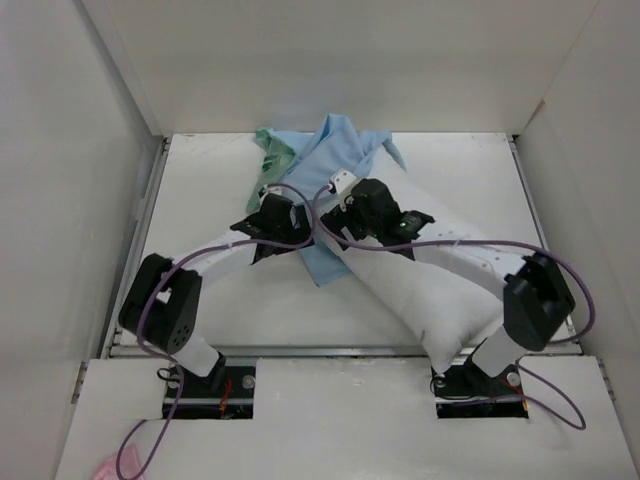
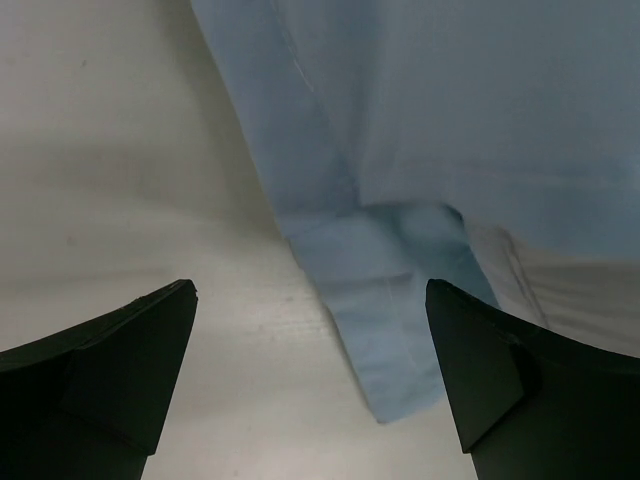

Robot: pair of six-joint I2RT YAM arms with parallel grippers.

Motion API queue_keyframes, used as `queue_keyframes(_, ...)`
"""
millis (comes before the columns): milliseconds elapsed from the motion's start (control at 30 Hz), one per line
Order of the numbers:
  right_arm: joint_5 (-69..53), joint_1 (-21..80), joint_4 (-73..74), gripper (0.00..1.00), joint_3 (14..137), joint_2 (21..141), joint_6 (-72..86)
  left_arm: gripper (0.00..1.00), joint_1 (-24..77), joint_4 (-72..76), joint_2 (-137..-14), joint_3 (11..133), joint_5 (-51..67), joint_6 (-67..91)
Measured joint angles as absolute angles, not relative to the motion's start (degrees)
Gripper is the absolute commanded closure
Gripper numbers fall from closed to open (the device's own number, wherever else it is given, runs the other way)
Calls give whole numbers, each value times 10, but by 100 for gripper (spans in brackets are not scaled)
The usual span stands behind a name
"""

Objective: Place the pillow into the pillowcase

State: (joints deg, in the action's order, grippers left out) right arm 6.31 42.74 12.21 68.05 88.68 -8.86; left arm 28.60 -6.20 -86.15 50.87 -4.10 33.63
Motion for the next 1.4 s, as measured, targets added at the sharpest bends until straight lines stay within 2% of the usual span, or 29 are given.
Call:
queue_keyframes(33,81,427,122,1,682,908,-92,0,286,-52,-883,514,-41,336)
queue_keyframes(100,118,427,120,13,694,951,-98,2,286,-37,-916,525,-44,336)
queue_keyframes(133,132,426,118,63,706,969,-98,8,286,-29,-928,528,-45,336)
queue_keyframes(167,141,424,116,90,716,981,-99,16,286,-23,-939,532,-47,336)
queue_keyframes(200,150,421,110,100,722,988,-95,44,286,-20,-948,537,-49,337)
queue_keyframes(233,156,417,101,100,722,988,-84,58,286,-17,-957,545,-50,340)
queue_keyframes(300,157,408,79,100,719,981,-70,75,286,-9,-982,567,-52,337)
queue_keyframes(333,154,402,66,100,713,974,-61,100,286,-3,-997,582,-51,335)
queue_keyframes(567,159,363,-4,100,708,947,-9,100,318,12,-1032,652,-50,311)
queue_keyframes(867,239,361,-130,100,792,1029,51,100,421,-17,-814,611,-42,283)
queue_keyframes(1167,231,361,-223,98,833,1104,103,100,455,-87,-773,547,-4,312)
queue_keyframes(1233,201,364,-244,83,812,1101,113,100,455,-98,-773,541,0,316)
queue_keyframes(1267,181,365,-255,73,796,1096,118,91,455,-105,-775,543,2,316)
queue_keyframes(1300,160,367,-263,49,782,1090,123,55,456,-117,-779,547,6,316)
queue_keyframes(1333,127,368,-269,37,765,1080,128,41,459,-136,-781,555,14,312)
queue_keyframes(1400,63,368,-265,1,738,1055,135,27,473,-187,-788,585,14,313)
